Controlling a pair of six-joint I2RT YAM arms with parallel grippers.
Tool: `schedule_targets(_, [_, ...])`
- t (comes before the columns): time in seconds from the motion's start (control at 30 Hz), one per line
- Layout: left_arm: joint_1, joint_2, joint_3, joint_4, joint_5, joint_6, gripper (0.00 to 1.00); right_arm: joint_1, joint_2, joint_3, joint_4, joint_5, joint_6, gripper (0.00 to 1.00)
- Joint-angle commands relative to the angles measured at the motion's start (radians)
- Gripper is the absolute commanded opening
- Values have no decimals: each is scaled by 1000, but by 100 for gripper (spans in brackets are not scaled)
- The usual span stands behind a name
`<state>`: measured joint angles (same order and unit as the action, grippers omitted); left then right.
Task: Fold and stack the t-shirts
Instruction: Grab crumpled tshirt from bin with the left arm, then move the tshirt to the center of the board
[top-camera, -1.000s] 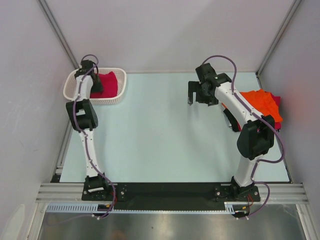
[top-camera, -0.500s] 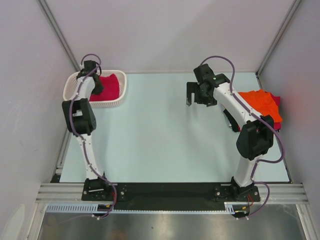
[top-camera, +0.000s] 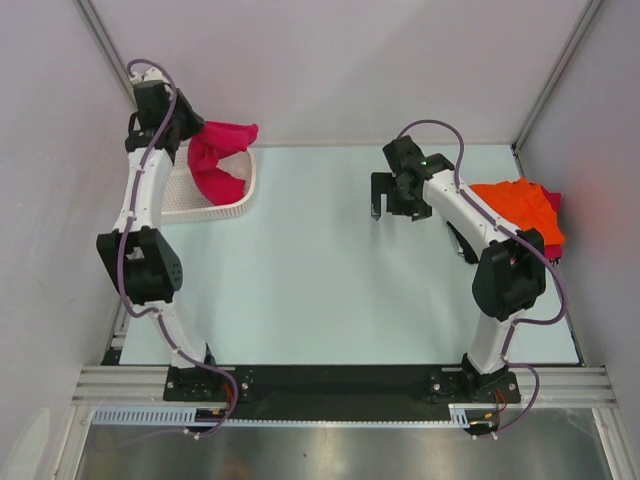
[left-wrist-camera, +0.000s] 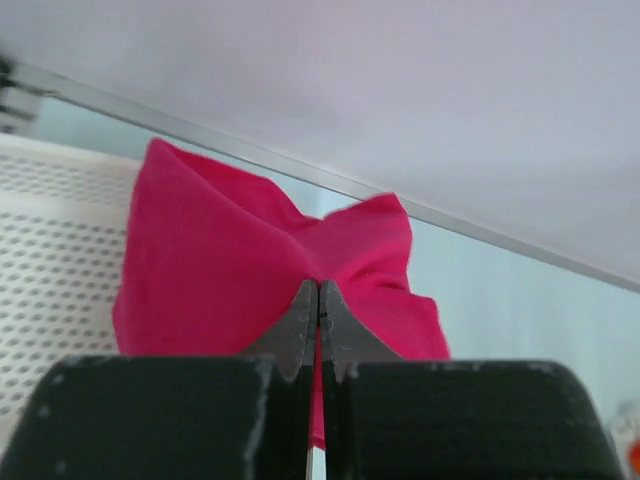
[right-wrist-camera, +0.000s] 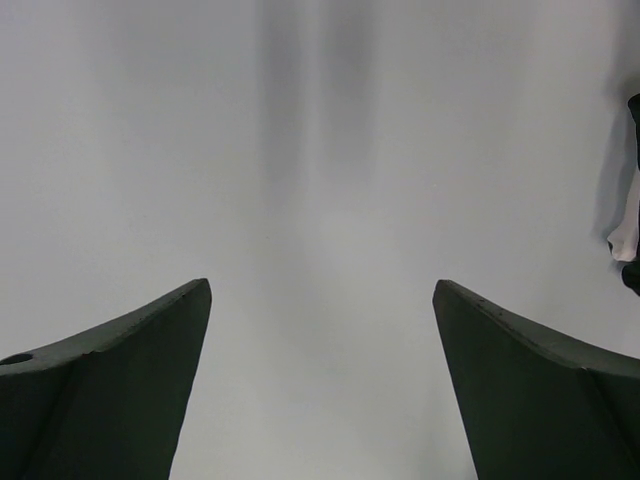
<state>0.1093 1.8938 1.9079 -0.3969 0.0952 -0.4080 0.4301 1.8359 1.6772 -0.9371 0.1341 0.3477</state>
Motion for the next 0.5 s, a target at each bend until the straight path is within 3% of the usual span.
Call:
schedule_targets(0.0, [-86, 57, 214, -45, 251, -6, 0, 4, -53, -7, 37, 10, 13, 100])
schedule_targets(0.1, [-200, 58, 302, -108, 299, 44, 0, 4, -50, -4, 38, 16, 11, 100])
schedule_targets(0.33, [-393, -64, 166, -13, 426, -35, 0, -7, -61, -17, 31, 84, 25, 100])
schedule_targets(0.47, [-515, -99, 109, 12, 504, -46, 0, -57, -78, -24, -5, 215, 78, 100])
